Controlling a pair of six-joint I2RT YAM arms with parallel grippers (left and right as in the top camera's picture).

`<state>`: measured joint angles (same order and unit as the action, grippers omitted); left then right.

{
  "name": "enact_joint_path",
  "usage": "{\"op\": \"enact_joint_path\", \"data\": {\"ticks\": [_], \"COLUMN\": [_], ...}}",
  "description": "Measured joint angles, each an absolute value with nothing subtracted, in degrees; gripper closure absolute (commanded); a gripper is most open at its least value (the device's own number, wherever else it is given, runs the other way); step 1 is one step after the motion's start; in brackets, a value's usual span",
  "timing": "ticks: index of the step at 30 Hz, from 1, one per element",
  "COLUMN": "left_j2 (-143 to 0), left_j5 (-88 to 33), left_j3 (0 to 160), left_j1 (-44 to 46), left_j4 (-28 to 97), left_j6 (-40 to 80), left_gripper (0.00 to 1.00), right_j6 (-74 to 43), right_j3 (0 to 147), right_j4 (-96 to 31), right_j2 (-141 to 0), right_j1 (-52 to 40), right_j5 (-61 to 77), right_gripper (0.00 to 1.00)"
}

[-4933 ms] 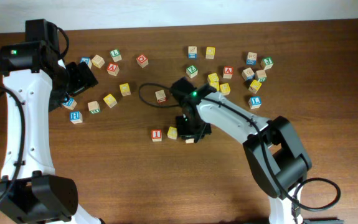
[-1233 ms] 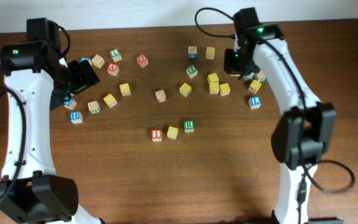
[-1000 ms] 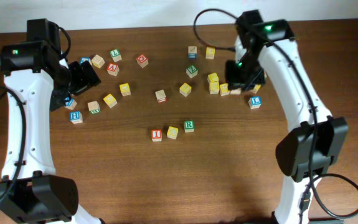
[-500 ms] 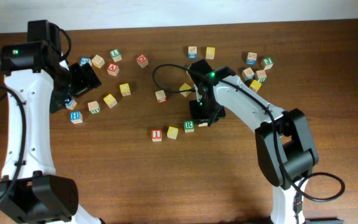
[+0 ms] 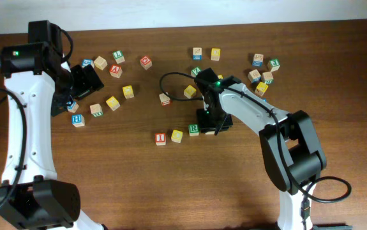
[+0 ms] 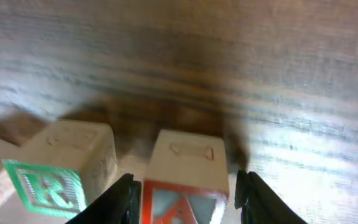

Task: Spell out ICRA
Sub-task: 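Carry the 'A' block right of the 'R' block and release, then lower both grippers to the two ends of the block row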

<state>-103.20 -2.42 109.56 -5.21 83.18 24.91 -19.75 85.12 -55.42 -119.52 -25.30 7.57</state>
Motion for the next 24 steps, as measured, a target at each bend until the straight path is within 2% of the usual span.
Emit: {"op": "enact_joint_path", "data": {"ticks": [7, 11, 12, 13, 15, 16, 17, 18, 19, 20, 24], "left_j2": [-103.20, -103.20, -103.20, -103.20, -103.20, -103.20, -103.20, -103.18, -103.22, -103.15, -103.48], "left_j5": [-2.42, -2.81, -2.83, -3.29, -4.95, -5.58, -5.85, -5.89, -6.09, -5.96, -5.80], "left_j3": [109.56, 109.56, 109.56, 109.56, 109.56, 109.56, 109.51, 108.81, 108.03, 106.26, 93.19], "left_j1": [-5.21, -5.21, -5.21, -5.21, -5.08, -4.69, -3.99, -2.46, -1.02, 0.62, 8.75], "left_j4": [83.72, 85.45, 85.84, 86.32, 86.52, 86.56, 86.54, 86.48, 86.52, 85.67, 79.61], "left_j6": [24.91, 24.93, 24.93, 24.93, 25.17, 25.17, 25.12, 25.10, 25.10, 25.15, 25.12], "left_gripper": [0.01, 0.00, 0.14, 0.33, 0.64, 0.75, 0.87, 1.00, 1.00, 1.00, 1.00], "right_j6": [-19.73, -19.73, -19.73, -19.73, -19.20, -19.07, -18.92, -18.90, -18.68, -17.89, -15.00], "right_j3": [91.61, 94.89, 95.20, 95.57, 95.85, 96.07, 96.12, 96.09, 96.01, 95.53, 94.26], "right_j4": [-62.04, -67.75, -68.86, -70.28, -70.81, -71.00, -70.96, -70.98, -70.94, -70.89, -72.27], "right_j2": [-118.45, -108.55, -105.49, -101.25, -97.21, -96.03, -95.90, -96.20, -96.60, -96.95, -98.10], "right_j1": [-24.99, -21.02, -19.16, -16.14, -11.75, -9.34, -7.73, -6.70, -6.13, -5.96, -5.98], "right_j5": [7.42, 7.35, 6.96, 6.28, 5.43, 4.99, 4.73, 4.54, 4.34, 4.32, 4.34], "right_gripper": [0.59, 0.59, 0.59, 0.64, 0.70, 0.75, 0.75, 0.69, 0.48, 0.42, 0.43]}}
